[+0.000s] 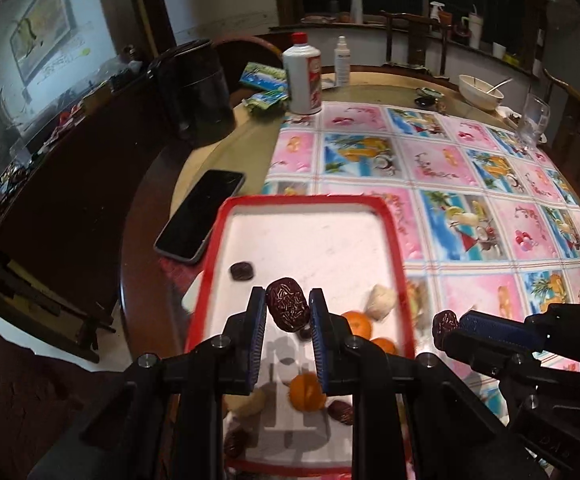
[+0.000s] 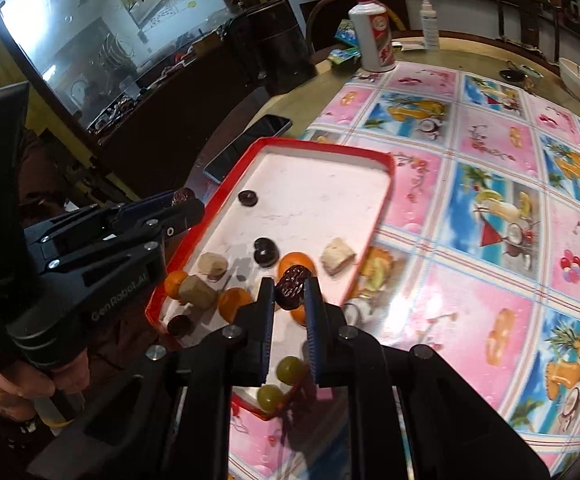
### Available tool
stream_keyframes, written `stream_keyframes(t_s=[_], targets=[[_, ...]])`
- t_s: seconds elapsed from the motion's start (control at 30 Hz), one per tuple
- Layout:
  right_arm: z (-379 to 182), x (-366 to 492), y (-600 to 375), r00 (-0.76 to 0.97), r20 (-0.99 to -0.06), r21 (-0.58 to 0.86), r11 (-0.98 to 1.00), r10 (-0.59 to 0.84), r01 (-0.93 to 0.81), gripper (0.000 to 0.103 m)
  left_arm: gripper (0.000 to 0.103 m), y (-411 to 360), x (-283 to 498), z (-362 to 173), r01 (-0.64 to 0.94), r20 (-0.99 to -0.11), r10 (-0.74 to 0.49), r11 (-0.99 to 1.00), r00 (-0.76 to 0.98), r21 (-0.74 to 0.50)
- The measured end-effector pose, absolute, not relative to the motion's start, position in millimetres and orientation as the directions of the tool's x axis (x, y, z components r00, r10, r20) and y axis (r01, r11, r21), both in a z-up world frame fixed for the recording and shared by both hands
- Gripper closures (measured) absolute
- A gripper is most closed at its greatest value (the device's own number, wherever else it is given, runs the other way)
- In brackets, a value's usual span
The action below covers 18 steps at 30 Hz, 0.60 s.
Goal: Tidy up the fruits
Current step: 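Carry both dates over the tray and open both tools to drop them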
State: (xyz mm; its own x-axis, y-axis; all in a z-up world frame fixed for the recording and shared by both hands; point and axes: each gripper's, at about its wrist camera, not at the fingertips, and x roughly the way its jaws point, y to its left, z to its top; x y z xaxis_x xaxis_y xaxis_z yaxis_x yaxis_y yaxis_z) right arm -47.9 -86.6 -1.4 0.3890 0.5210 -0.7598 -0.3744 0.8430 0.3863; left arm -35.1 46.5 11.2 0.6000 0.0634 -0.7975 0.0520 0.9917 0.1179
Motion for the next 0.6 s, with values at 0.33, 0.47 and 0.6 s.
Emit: stream_keyframes(t_s=[0.33, 0.47, 0.6], targets=[[-4, -52, -54, 0.372, -0.783, 0.354, 0.85, 0.498, -0.39, 0.086, 0.083, 79, -45, -5, 0.04, -0.819, 0.061, 0.994, 0.571, 0.102], [-10, -51, -48, 0.363, -0.796, 0.347, 0.856, 0.485, -0.382, 0.086, 0.083, 87, -48, -12, 0.037, -0.828, 0.059, 0.995, 0.558, 0.096], [-16, -52, -40, 0.352, -0.808, 0.337, 0.86, 0.473, -0.383, 0.086, 0.083, 95, -53, -18, 0.031, -0.837, 0.06, 0.995, 0.543, 0.091]])
